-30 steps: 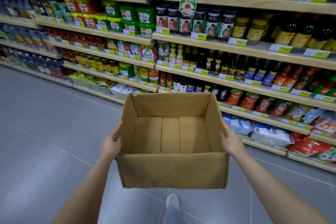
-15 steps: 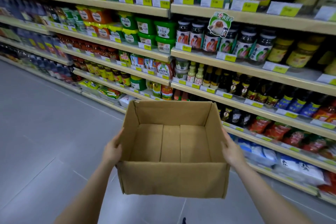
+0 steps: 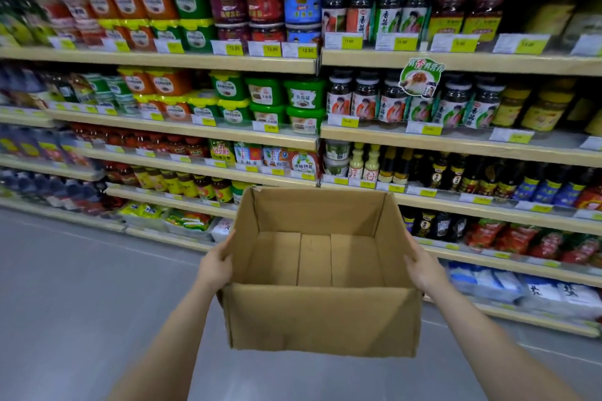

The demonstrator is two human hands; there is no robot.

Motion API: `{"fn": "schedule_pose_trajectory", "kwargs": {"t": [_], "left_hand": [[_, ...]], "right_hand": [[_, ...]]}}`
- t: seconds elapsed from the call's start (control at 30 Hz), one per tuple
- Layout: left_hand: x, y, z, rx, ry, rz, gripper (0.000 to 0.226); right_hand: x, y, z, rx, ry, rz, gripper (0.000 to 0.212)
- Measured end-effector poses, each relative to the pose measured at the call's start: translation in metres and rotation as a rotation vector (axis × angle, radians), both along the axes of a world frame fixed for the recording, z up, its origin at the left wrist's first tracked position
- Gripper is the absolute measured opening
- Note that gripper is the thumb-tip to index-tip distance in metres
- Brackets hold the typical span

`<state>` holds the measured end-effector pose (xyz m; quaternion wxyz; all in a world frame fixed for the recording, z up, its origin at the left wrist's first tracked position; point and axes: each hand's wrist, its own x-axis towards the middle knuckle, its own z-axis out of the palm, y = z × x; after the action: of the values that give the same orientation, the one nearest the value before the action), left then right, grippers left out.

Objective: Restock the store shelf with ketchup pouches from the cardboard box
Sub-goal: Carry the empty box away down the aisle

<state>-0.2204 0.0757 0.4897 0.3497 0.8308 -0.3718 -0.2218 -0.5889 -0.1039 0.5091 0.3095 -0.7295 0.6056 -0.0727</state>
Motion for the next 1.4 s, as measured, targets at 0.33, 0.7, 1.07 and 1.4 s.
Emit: {"fn": "schedule_pose_trajectory", "kwargs": {"t": [0.33, 0.7, 1.07, 1.4], "left_hand": [[0.120, -0.016, 0.016, 0.012, 0.037, -0.100, 0.058], [0.199, -0.039, -0.012, 0.017, 0.083, -0.103, 0.058], [0.336, -0.023, -0.010, 0.085, 0.094, -0.234, 0.057], [0.428, 0.037, -0.027, 0.097, -0.047, -0.288, 0.054]], "right_hand": [[0.099, 0.017, 0.004, -0.033, 0.030, -0.087, 0.063], [0.173, 0.001, 0.007, -0.023, -0.032, -0.075, 0.060], [0.303, 0.048, -0.029, -0.015, 0.023, -0.175, 0.065], [0.402, 0.138, -0.065, 0.032, -0.148, -0.262, 0.061]]}}
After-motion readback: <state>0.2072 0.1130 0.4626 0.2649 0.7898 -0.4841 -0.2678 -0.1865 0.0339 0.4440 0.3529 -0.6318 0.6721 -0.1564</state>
